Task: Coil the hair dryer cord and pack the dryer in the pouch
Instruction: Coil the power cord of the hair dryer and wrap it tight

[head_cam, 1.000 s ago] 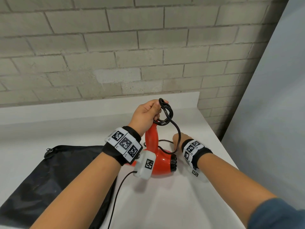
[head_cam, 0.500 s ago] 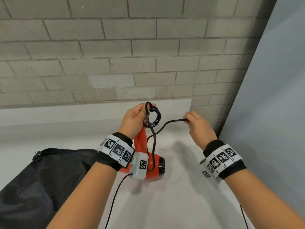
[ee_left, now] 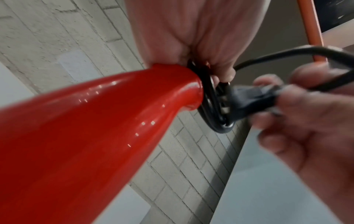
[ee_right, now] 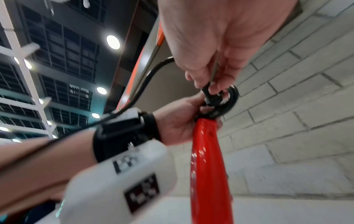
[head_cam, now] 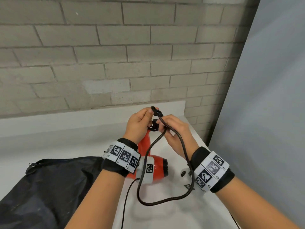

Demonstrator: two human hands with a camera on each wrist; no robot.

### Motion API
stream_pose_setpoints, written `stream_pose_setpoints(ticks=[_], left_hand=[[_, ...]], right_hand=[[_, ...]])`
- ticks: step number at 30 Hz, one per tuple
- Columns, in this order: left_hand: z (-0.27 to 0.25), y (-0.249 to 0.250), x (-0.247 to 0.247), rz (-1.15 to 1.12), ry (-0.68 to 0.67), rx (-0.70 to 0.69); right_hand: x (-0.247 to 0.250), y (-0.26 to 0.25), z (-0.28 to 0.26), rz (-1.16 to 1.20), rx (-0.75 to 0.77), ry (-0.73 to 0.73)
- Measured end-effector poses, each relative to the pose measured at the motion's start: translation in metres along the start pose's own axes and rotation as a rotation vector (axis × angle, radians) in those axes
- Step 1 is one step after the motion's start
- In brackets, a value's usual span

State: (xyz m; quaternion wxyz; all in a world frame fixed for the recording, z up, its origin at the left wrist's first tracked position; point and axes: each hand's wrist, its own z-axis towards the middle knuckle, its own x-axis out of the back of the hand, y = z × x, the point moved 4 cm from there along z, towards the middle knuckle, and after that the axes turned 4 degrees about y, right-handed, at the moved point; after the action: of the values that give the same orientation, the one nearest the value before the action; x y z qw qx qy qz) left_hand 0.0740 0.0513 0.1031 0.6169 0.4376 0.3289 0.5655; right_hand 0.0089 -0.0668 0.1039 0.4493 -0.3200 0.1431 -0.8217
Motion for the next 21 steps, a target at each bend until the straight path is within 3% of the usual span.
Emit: stream_pose_setpoints(ticks=[6, 11, 17, 21], left_hand=[[-0.003, 0.003, -0.004, -0.123, -0.07, -0.019], [-0.005, 0.0, -0.003, -0.128, -0.158, -0.031], [-0.001, 0.001, 0.002, -0.163, -0.174, -0.024], [0.002, -0.001, 0.007, -0.12, -0.165, 0.019]], right_hand=[[-0.012, -0.006, 0.009, -0.141, -0.053, 0.148], [-0.014, 0.004, 0.019, -0.281, -0.229, 0.238], [-0.02, 0.024, 0.028, -0.123, -0.268, -0.13], [-0.012, 0.05, -0.003, -0.394, -0.231, -0.315]])
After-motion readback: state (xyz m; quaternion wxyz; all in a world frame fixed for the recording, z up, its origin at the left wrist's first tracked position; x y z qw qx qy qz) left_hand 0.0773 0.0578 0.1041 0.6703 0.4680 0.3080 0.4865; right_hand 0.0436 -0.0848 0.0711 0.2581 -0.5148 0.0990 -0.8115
